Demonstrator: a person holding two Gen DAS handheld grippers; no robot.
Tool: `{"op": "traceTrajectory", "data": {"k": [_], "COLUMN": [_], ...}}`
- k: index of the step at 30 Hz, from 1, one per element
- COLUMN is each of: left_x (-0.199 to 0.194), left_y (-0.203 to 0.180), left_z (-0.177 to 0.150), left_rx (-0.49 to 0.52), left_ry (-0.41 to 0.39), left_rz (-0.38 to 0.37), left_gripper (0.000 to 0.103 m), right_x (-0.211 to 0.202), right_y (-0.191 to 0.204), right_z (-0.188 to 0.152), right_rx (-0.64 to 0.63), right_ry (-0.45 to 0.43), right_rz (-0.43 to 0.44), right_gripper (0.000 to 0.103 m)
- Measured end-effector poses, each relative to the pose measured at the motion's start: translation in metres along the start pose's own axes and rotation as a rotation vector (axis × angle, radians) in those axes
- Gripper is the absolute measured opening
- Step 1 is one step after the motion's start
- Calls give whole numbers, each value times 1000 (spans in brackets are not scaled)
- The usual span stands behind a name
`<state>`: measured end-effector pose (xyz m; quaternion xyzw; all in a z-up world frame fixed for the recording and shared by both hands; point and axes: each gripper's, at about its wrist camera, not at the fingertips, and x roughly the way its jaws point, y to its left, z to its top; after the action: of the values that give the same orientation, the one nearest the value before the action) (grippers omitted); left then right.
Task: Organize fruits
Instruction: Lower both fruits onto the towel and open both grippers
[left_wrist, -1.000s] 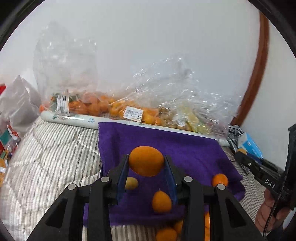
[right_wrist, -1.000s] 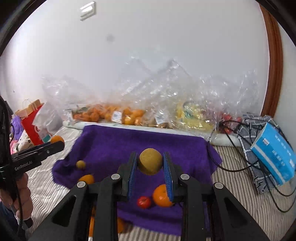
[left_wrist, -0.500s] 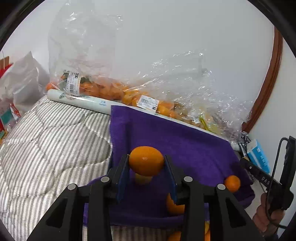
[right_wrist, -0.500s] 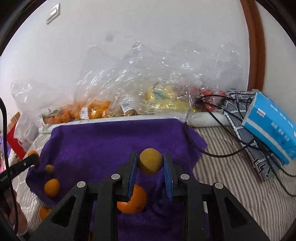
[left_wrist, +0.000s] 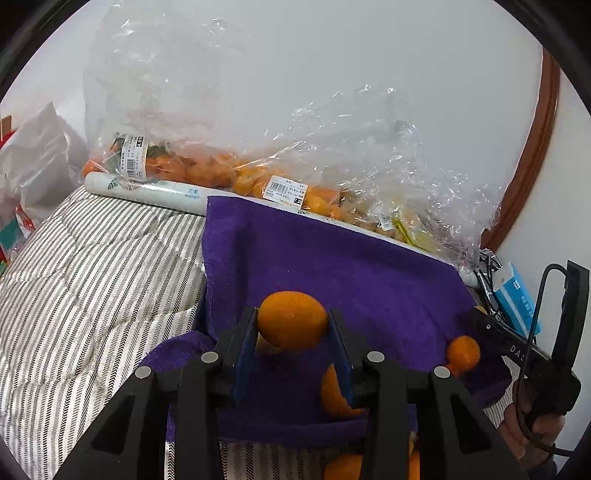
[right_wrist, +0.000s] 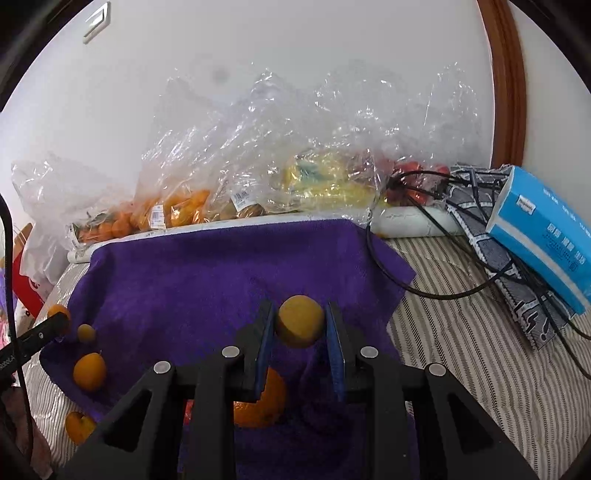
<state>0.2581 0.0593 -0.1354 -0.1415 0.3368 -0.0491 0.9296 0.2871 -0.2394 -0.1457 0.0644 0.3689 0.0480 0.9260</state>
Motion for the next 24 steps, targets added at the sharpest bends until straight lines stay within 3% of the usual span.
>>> {"op": "traceTrajectory", "data": {"k": [24], "left_x": [10], "left_y": [-3], "left_z": [-6], "left_rx": [35], "left_ry": [36], "left_rz": [49], "left_gripper": [36], "right_x": [3], "right_y": [3], "right_z": [-5], "right_rx": [-7], "right_ry": [34], "right_rz": [12], "right_gripper": [28]}}
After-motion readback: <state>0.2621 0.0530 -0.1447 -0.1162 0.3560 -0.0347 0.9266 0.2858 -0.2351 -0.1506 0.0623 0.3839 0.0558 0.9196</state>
